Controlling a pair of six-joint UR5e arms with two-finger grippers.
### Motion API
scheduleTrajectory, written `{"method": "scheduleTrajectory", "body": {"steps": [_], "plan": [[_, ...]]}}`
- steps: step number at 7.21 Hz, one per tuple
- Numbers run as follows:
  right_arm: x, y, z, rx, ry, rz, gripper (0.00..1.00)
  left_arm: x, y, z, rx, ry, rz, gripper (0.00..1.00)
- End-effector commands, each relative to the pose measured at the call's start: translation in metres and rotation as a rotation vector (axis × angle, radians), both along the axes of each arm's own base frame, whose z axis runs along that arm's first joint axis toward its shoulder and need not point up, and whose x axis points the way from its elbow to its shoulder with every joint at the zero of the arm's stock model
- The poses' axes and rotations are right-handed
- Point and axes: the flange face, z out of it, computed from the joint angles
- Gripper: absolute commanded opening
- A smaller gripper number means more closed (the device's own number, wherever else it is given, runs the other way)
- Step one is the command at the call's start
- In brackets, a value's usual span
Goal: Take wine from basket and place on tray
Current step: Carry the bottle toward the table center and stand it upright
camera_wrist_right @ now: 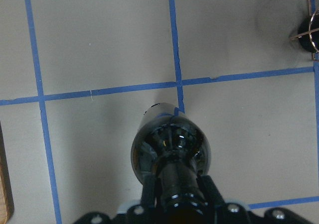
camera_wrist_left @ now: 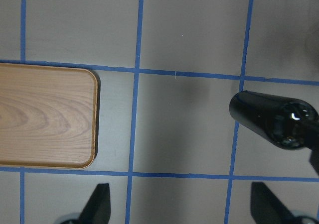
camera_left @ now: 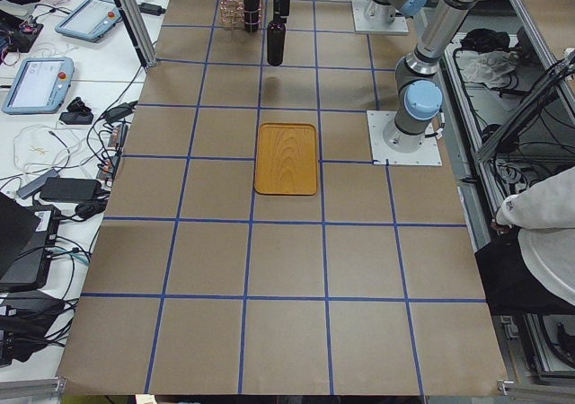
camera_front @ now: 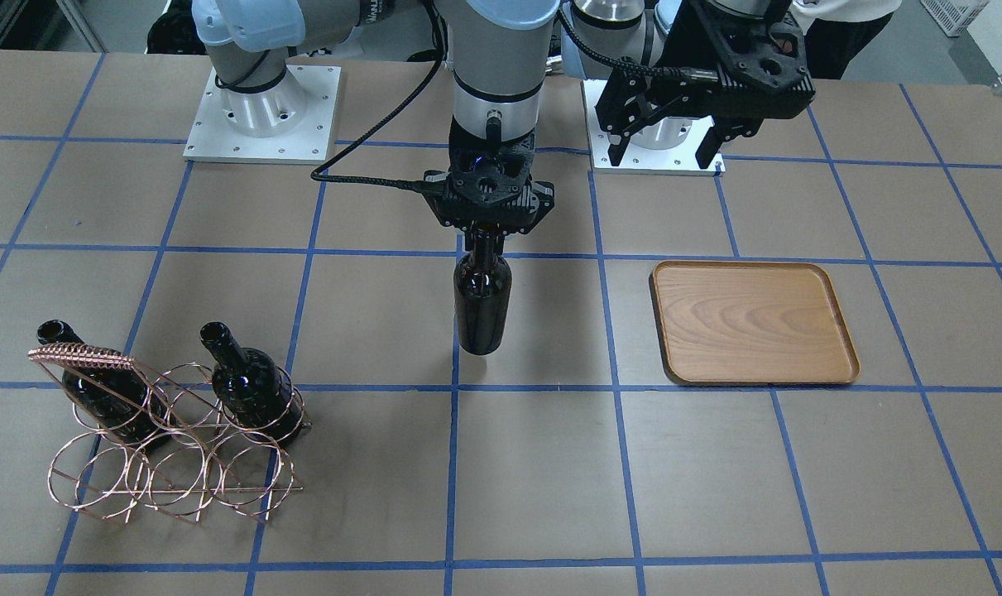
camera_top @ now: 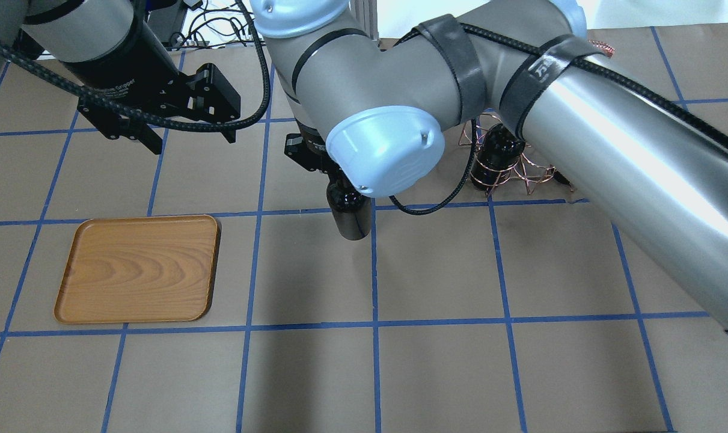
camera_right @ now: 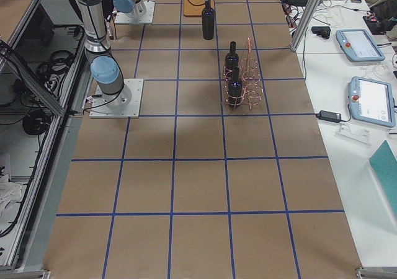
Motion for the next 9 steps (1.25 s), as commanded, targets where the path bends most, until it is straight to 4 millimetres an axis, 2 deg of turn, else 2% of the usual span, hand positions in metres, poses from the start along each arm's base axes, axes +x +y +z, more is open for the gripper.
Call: {"method": "scheduleTrajectory", "body": {"steps": [1,3,4,5,6,7,8,9], "plan": [[0.005,0.000,-0.027,0.023,0.008,0.023,0.06,0.014,-0.003,0.002,-0.003,0.004,0.024,1.00],[0.007,-0.005,-0.031,-0.004,0.004,0.031,0.13,0.015,-0.002,0.002,0.000,0.002,0.026,1.00],[0.007,-0.005,-0.030,-0.011,0.001,0.029,0.32,0.015,-0.001,0.002,0.002,0.002,0.026,1.00],[0.003,-0.003,-0.029,0.004,0.015,0.027,0.42,0.015,-0.001,0.002,0.002,0.002,0.026,1.00],[0.002,-0.001,-0.028,0.022,0.021,0.029,0.75,0.014,-0.001,0.002,0.002,0.002,0.024,1.00],[-0.001,-0.006,-0.020,0.001,0.024,0.022,0.77,0.014,-0.001,0.002,0.002,0.002,0.024,1.00],[-0.004,-0.012,-0.006,-0.019,0.001,0.012,1.00,0.014,-0.001,0.002,0.002,0.002,0.024,1.00],[-0.023,-0.032,0.018,-0.054,-0.008,0.046,1.00,0.014,-0.001,0.002,0.002,0.002,0.024,1.00]]}}
